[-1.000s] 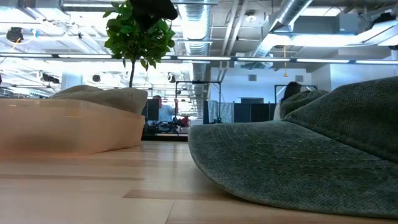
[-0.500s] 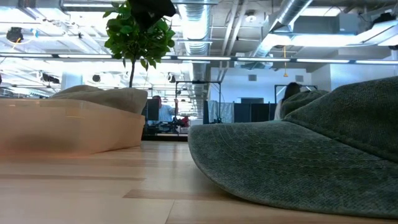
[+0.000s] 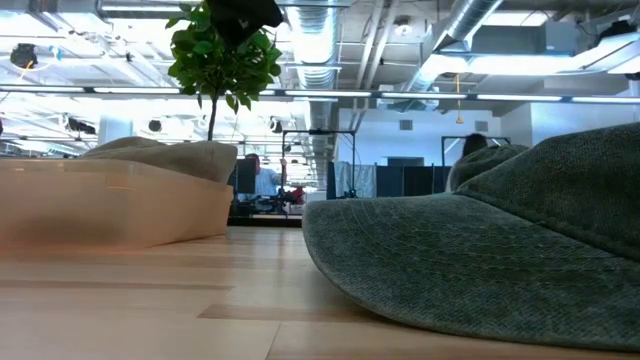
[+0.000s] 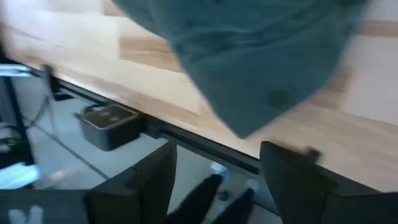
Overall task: Pick & Place hat
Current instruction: Put the blue cap into the blue bin
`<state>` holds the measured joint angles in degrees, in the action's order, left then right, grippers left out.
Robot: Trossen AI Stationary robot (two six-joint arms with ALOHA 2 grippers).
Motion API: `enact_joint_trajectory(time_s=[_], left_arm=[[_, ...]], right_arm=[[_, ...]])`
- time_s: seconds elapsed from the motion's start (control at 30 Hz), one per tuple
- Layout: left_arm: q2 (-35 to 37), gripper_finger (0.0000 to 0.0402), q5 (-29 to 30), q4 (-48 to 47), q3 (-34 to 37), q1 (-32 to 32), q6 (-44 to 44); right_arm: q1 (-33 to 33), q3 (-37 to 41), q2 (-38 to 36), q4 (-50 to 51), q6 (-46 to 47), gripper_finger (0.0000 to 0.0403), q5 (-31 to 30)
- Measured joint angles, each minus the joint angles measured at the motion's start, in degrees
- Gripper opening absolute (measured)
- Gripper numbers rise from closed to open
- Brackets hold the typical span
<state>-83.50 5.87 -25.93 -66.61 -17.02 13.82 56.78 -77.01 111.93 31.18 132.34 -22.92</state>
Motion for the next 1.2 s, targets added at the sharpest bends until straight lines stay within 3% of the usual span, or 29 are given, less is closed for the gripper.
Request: enact_joint_trajectory(time_s=[0.37,0.83,0.97,1.1,1.2], left_arm=[[0.0,0.0,0.0,0.4,0.0,0.0,0.2],[0.0,0.0,0.0,0.6,0.0,0.0,0.5],[0.0,0.0,0.0,0.8,0.0,0.0,0.5],[0.0,0.0,0.0,0.8,0.0,0.0,0.5],[0.0,0.0,0.0,0.5,0.0,0.0,0.5]], right_arm=[[-2.4,0.0,3.7,2.2,-1.8,0.0201,-5.8],[-5.0,0.0,1.2,15.9,-3.8,0.0151,-17.8],[-7.1,0.0,1.3,17.0,-6.7,0.0107,-17.5],[-9.0,0.0,0.2,17.0,-12.6,0.0023,-17.6],[-10.7,0.0,-1.5,17.1,-17.1,0.0013,-16.9]])
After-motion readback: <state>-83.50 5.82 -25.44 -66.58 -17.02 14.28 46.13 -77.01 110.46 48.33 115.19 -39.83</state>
